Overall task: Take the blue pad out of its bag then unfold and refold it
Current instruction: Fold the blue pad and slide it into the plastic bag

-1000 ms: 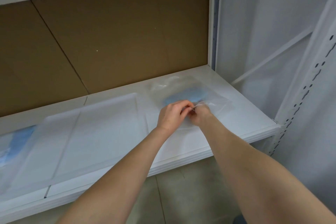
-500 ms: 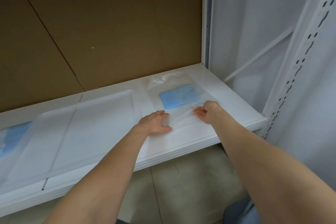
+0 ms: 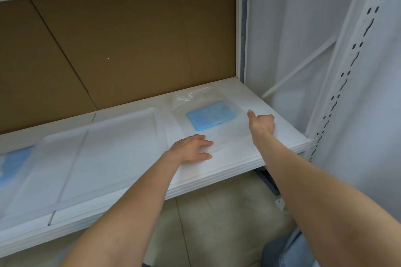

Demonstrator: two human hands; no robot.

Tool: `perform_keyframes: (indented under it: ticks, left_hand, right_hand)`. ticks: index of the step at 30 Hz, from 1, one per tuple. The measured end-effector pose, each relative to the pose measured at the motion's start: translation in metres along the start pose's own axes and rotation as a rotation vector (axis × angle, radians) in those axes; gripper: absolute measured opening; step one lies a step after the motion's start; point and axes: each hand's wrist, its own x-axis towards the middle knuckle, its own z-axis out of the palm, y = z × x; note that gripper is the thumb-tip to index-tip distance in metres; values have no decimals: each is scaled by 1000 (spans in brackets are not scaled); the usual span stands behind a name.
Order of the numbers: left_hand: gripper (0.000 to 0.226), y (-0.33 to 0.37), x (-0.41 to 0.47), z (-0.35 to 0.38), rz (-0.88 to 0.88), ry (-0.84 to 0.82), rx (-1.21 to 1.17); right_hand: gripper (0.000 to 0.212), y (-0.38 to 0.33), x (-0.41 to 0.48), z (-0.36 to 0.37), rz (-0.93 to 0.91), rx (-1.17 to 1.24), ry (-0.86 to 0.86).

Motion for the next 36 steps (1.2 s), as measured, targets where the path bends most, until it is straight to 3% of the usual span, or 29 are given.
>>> perform_keyframes:
  ticks: [6,11,14,16,19,23,25,29,31,36]
  left_hand:
    - [67,-12,-6,-6,-47,38,-50]
    - [82,-11,-11,-7,-106,52,-15]
    - [49,-17,-11,-10,-148,166,-32]
    - [17,-24,-9,-17,-212,350,-206]
    - [16,-32,-6,-30,-287,534,-559]
    - [5,-31,-9,-62,-287,682,-861]
    - [16,-30,-7,-78,-265,762,-1015]
    - [6,-31,-5,-94,-230,772,-1120]
    - [14,-28,-5,-101,-226,794,-1178]
    - [6,-26,-5,-101,-218,762,-1304]
  right_hand:
    - [43,8,7,-2,34,109,-124]
    - [5,-7,-1,-2,137,314,-248]
    - [6,-16,-4,-4,131,457,-333]
    - [16,-19,-5,-6,66,497,-375]
    - [24,-21,-5,-4,-66,373,-350]
    - [14,-32,-1,-4,-200,242,-210]
    - [12,-41,-2,-5,-305,187,-116]
    - [8,-51,-7,-11,-360,138,-99]
    - [2,-56,-8,-13,-401,172,-86]
    - [19,-60,-12,-19,-406,182,-126]
